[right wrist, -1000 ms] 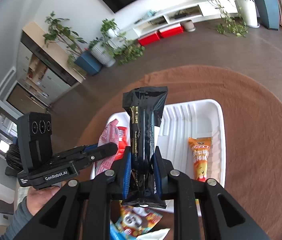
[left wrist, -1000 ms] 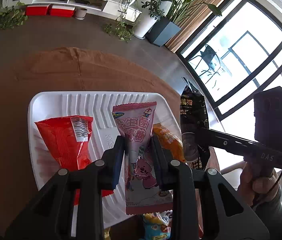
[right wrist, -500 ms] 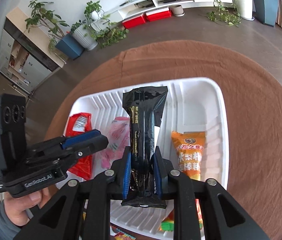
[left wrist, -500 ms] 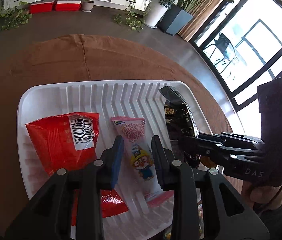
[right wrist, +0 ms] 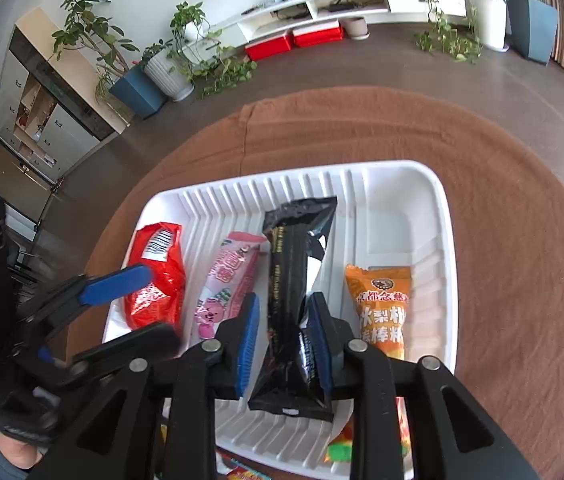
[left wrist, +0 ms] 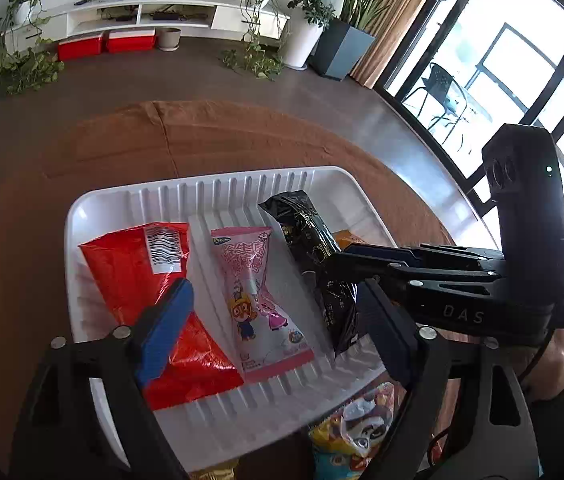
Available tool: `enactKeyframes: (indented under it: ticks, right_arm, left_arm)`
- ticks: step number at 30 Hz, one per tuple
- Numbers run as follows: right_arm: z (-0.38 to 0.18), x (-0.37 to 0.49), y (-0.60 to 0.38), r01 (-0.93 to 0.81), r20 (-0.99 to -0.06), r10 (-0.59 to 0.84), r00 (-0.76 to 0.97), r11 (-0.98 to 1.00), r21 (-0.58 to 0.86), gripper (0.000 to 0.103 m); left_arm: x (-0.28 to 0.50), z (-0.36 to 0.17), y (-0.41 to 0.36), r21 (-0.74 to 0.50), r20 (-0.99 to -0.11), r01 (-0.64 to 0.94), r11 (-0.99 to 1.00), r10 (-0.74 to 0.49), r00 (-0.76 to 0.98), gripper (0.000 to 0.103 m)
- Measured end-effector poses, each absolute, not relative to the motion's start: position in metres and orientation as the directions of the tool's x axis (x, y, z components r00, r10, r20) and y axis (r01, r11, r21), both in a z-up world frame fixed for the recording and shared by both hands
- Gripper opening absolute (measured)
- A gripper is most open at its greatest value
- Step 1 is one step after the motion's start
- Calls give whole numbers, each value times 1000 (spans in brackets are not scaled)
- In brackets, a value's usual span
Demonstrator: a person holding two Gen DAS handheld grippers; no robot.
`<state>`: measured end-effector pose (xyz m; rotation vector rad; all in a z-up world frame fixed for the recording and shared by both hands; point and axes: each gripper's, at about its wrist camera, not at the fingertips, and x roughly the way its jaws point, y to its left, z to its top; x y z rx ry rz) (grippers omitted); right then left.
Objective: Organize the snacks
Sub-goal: 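Lower the pink bag into the tray with the left tool while the right tool lowers the black bar, then open both tools and withdraw them toward the remaining snacks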
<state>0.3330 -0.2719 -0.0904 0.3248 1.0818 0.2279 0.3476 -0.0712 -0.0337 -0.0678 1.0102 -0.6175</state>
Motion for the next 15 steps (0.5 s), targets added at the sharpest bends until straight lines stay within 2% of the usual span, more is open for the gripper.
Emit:
enactKeyframes:
  ticks: [1,2,3,6,9,12,15]
  right_arm:
    - [-86,330,-271,-28,-820,337,462,930,366,34]
    - [-79,324,-271,-35,-814,334,476,932,362,42]
    - [-72,318,-272,-40,-808,329,488,934,356,53]
    - [-45,289,-277,-70,-769,333,545,933,354,72]
    - [-25,249,-285,-86,-723,345,599,925,371,80]
    - [-17,201,-292,-88,-673,379,635,901,424,84]
    - [-18,148,-293,-84,-649,385,656,892,444,84]
  left_arm:
    - [341,-27,-67,-325,-765,449,832,-511,393,97]
    - [332,-19,-61,-321,-755,450,833,-512,410,103]
    - [322,-11,-56,-320,-743,453,832,-517,425,103]
    - [289,7,-43,-322,-707,466,824,-536,461,103]
    - [244,15,-29,-291,-676,468,834,-525,516,103]
    - [194,12,-18,-281,-654,466,839,-523,546,103]
    - [152,-3,-7,-310,-675,406,860,-500,543,103]
